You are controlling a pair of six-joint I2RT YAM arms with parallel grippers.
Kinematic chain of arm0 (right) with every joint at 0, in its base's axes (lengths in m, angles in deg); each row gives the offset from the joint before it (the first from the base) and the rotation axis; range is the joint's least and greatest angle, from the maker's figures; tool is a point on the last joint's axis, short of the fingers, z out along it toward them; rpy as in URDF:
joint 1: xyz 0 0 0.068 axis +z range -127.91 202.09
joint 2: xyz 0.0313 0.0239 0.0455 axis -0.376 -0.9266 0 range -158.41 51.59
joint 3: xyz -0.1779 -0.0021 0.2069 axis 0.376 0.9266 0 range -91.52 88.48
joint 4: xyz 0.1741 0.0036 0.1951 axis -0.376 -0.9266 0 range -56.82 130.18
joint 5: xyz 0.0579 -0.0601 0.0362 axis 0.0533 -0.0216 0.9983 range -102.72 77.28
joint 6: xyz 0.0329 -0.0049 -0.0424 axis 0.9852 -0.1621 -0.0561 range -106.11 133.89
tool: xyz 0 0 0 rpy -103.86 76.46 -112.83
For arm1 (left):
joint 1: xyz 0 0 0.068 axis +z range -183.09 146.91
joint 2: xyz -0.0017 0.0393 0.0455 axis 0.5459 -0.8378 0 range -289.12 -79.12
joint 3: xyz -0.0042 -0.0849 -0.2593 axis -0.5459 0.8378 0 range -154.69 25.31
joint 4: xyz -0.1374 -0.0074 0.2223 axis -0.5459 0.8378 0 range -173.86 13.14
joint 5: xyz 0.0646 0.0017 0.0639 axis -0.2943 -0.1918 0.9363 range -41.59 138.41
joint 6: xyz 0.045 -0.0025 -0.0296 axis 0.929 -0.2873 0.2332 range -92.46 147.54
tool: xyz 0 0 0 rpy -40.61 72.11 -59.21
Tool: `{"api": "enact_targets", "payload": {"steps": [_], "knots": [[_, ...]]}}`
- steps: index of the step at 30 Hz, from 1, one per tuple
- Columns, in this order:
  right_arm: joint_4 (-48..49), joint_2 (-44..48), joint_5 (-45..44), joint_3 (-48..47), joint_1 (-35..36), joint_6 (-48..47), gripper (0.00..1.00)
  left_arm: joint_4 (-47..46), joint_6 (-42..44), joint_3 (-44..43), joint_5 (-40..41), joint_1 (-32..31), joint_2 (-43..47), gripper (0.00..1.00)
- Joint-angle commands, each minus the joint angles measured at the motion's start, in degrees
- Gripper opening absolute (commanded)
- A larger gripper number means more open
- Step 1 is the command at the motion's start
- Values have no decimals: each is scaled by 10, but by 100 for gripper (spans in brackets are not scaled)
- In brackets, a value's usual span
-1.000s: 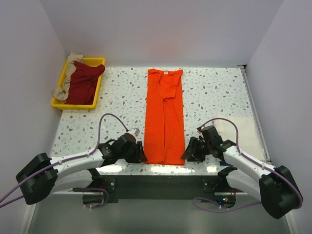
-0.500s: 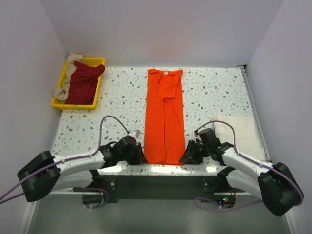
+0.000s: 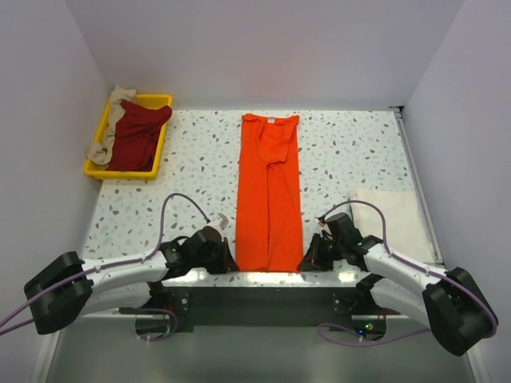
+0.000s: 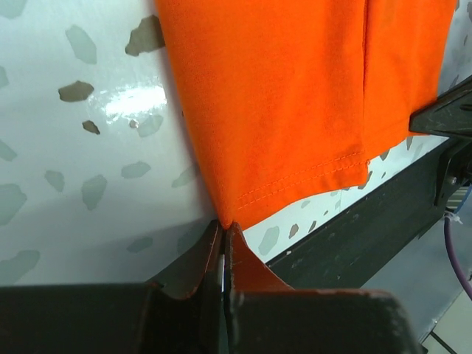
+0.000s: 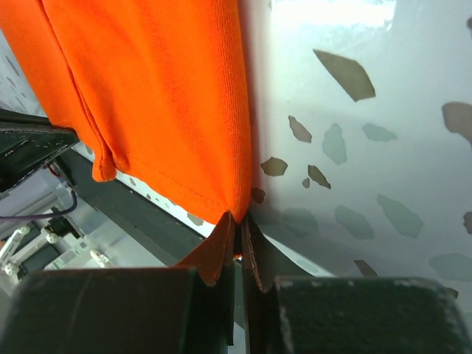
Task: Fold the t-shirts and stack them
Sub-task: Fold the tshirt
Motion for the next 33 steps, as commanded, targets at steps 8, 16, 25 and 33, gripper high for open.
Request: {"api": "enact_targets", "payload": {"steps": [8, 16, 25, 33], "knots": [[-111, 93, -1, 26, 4, -25, 2, 16, -40, 38, 11, -45, 53, 0], [-126, 52, 5, -87, 4, -46, 3, 102, 14, -96, 94, -43, 38, 0], [-65, -30, -104, -243, -2, -21, 2, 132, 51, -252, 112, 52, -68, 0], [-13, -199, -169, -384, -19, -44, 0, 72, 41, -330, 128, 132, -175, 0]]}}
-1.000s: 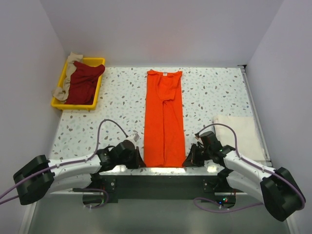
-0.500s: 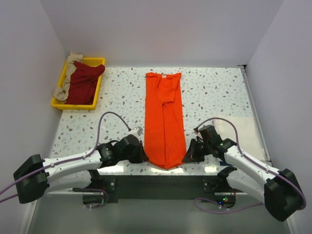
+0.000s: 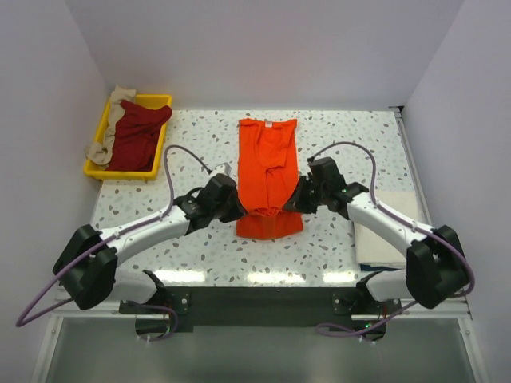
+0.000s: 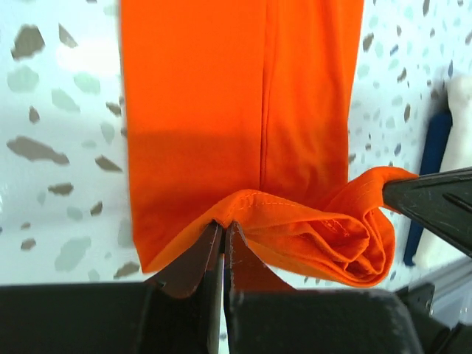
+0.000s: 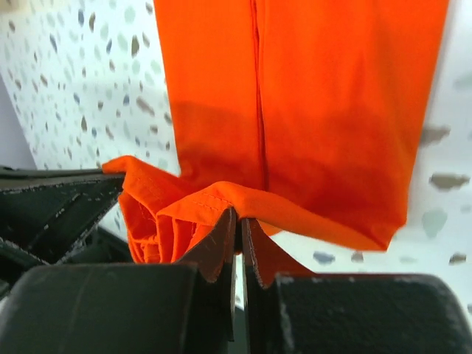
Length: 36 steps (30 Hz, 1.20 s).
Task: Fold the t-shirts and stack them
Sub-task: Fold the tshirt
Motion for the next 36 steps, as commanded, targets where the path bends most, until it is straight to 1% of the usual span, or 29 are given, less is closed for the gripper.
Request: {"api": "enact_targets", "payload": {"steps": [1, 3, 4, 7, 11, 14, 19, 30, 36], "knots": [[40, -61, -49, -65, -13, -20, 0, -45, 10, -47, 19, 28, -51, 0], [47, -90, -63, -94, -22, -26, 0, -53, 10, -73, 18, 49, -76, 0], [51, -119, -61, -103, -33, -27, 0, -50, 13, -83, 16, 54, -99, 0], [73, -171, -33, -134, -58, -25, 0, -55, 19, -118, 11, 75, -134, 0], [85, -227, -11, -177, -83, -26, 0, -44, 28, -182, -19, 108, -187, 0], [94, -246, 7, -196, -102, -21, 0, -36, 37, -222, -23, 121, -227, 0], [78, -285, 13, -250, -113, -26, 0, -36, 37, -258, -45, 141, -278, 0], [87, -311, 30, -261, -147, -19, 0, -40, 53, -293, -57, 172, -298, 0], [92, -327, 38, -269, -162, -17, 0, -58, 52, -298, -85, 186, -315, 0]]}}
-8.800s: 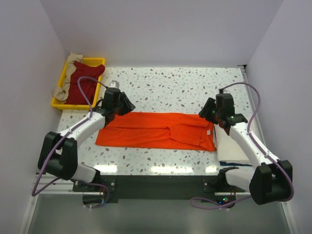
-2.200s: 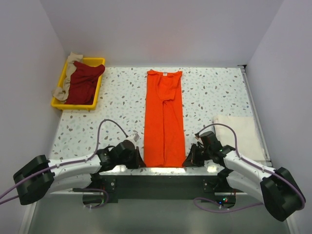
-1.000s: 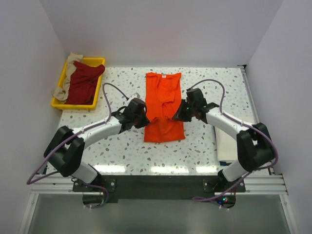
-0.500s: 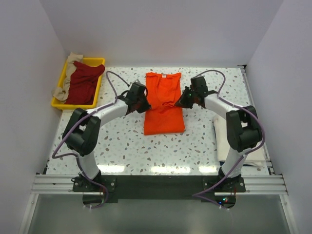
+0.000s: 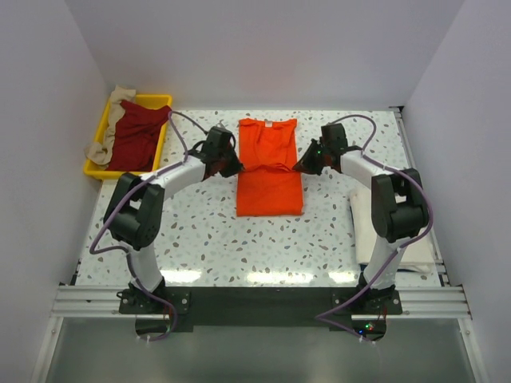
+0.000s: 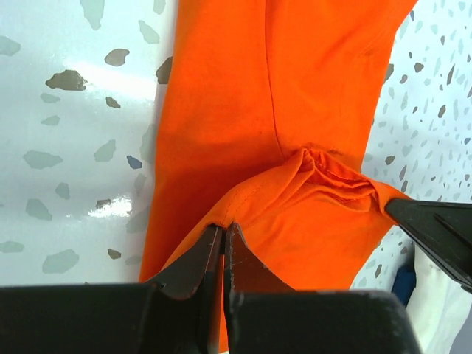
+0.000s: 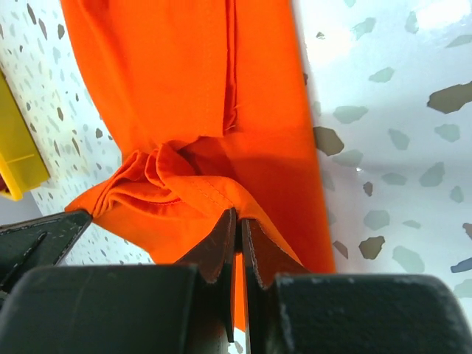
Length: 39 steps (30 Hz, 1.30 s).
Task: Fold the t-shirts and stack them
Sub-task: Fold the tshirt
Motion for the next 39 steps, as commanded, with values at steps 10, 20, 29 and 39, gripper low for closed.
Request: {"api": "enact_targets", "payload": {"steps": [10, 20, 29, 39], "knots": [[34, -56, 60, -62, -20, -25, 18, -77, 44, -28, -45, 27, -35, 16], [5, -3, 32, -52, -21, -69, 38, -73, 83, -25, -36, 38, 7, 42], [28, -24, 41, -59, 29, -86, 27, -101, 80, -53, -90, 9, -47, 0], [23, -130, 65, -158, 65, -83, 24, -90, 109, -124, -125, 0, -153, 0]]}}
